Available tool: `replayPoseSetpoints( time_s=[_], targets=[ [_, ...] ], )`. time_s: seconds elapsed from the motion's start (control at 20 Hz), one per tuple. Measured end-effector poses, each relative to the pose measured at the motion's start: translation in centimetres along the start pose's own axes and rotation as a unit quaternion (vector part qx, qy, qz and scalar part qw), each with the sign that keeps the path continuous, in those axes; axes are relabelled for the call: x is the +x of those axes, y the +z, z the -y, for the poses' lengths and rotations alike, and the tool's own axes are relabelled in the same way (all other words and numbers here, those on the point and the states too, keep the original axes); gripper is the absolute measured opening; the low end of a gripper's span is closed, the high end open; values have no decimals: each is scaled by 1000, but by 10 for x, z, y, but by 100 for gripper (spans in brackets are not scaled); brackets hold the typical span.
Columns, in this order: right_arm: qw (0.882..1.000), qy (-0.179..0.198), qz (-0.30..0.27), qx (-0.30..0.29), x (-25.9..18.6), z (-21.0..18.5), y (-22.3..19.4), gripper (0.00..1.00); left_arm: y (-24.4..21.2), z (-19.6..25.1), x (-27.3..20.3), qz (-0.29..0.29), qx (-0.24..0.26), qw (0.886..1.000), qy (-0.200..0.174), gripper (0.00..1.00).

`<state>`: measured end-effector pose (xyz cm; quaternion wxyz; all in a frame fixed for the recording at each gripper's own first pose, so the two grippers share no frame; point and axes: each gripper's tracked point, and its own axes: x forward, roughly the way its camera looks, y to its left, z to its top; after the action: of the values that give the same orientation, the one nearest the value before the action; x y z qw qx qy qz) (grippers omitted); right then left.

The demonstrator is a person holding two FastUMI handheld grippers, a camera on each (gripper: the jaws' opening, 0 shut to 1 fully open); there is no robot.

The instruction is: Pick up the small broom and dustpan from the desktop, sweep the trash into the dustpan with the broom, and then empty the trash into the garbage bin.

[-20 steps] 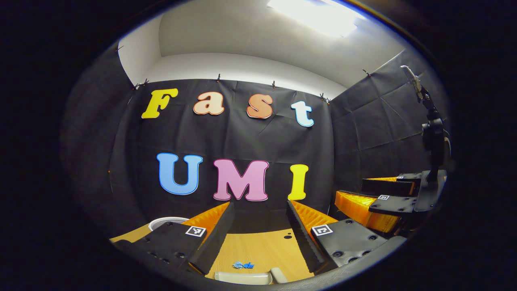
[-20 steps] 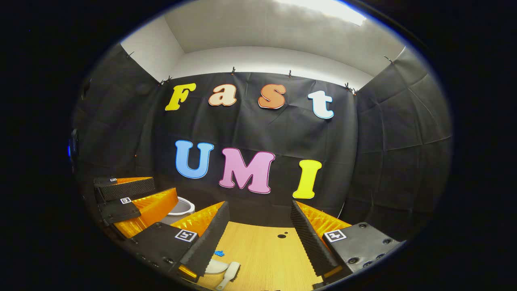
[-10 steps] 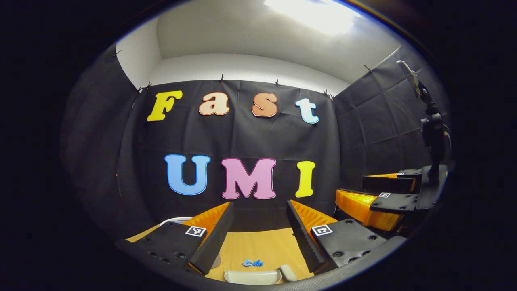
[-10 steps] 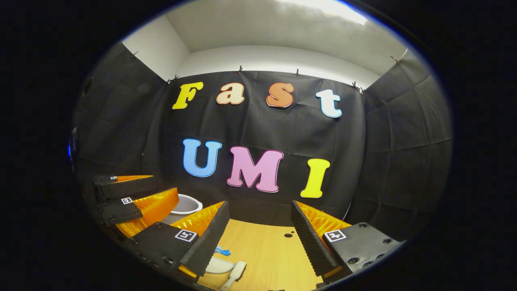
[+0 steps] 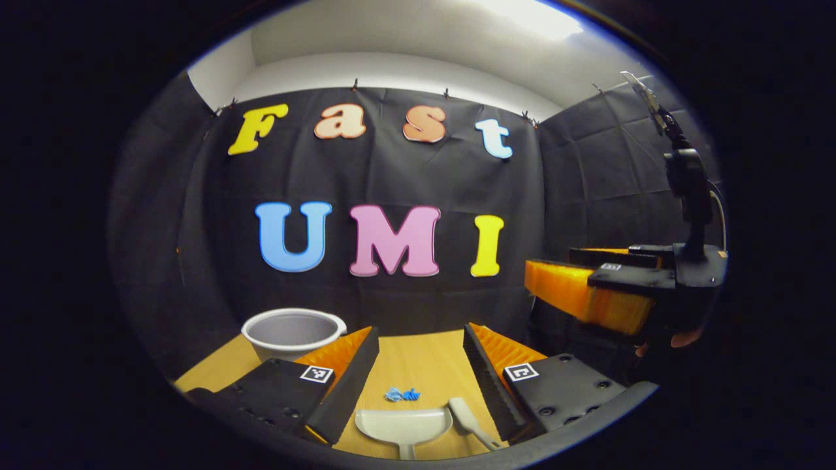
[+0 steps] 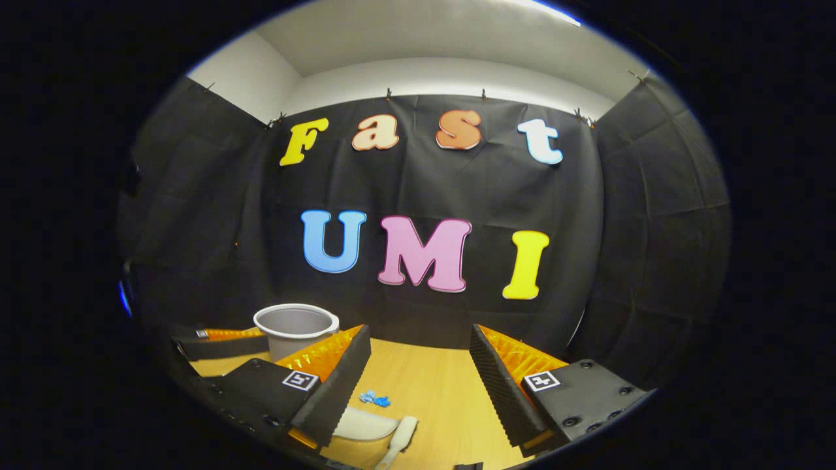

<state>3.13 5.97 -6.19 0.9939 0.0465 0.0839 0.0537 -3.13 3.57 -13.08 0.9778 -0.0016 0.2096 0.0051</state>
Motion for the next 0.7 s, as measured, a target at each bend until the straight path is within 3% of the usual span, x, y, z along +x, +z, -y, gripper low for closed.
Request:
replayPoseSetpoints(
  time_s=[0.15, 0.3, 0.35, 0.55, 0.7],
  targets=[
    [998, -8, -56, 29, 18, 2, -35, 98, -63, -24, 16, -94, -66, 993, 8, 78],
    [988, -22, -141, 56, 29, 5, -90, 98, -104, -39, 13, -177, -75, 981, 27, 78],
    [982, -25, -173, 67, 30, 4, -110, 98, -119, -41, 11, -213, -76, 974, 29, 78],
    [953, -23, -285, 103, 33, -12, -188, 97, -148, -49, 15, -267, -96, 958, 36, 80],
    [920, -15, -381, 94, 26, -22, -250, 98, -189, -43, 13, -331, -84, 939, 38, 80]
  ],
)
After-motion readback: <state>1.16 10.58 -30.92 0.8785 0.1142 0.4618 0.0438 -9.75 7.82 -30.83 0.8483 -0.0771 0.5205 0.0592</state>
